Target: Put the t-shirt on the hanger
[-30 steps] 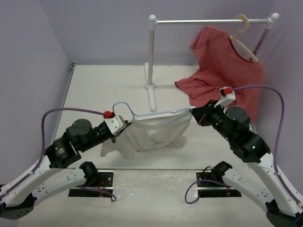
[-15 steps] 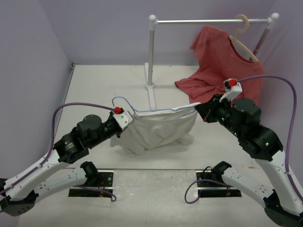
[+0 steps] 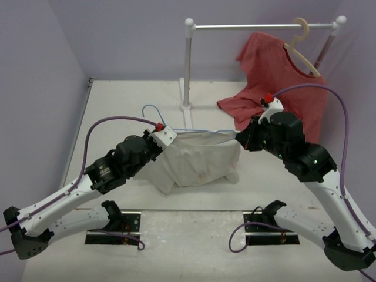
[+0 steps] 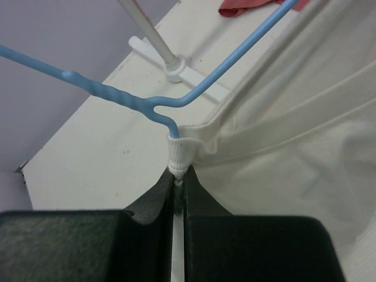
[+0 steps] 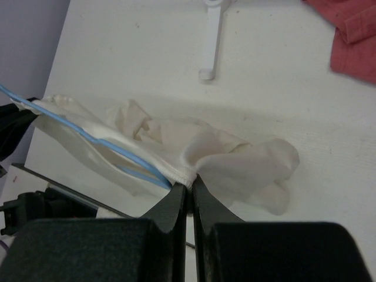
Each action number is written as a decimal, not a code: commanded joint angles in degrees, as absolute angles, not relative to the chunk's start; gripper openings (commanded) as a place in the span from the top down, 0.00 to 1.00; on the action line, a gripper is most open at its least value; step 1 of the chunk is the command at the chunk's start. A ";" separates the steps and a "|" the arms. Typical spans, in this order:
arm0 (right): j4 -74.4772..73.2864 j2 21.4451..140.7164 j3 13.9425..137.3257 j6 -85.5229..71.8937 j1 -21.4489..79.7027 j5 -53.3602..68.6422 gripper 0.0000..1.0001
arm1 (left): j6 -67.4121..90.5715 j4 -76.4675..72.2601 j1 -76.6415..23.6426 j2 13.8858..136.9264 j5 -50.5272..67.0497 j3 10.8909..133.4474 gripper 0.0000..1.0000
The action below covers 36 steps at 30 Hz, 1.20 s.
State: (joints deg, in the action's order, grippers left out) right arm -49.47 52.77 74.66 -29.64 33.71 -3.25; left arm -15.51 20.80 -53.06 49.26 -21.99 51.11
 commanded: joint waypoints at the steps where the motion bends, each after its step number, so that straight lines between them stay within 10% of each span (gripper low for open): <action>1: -49.27 48.10 72.05 -31.77 33.34 -7.28 1.00 | -13.63 12.42 -52.82 47.38 -35.95 51.22 1.00; 36: -49.89 64.10 90.86 -32.53 31.15 -9.15 1.00 | -17.67 4.75 -55.72 55.44 -35.72 44.88 1.00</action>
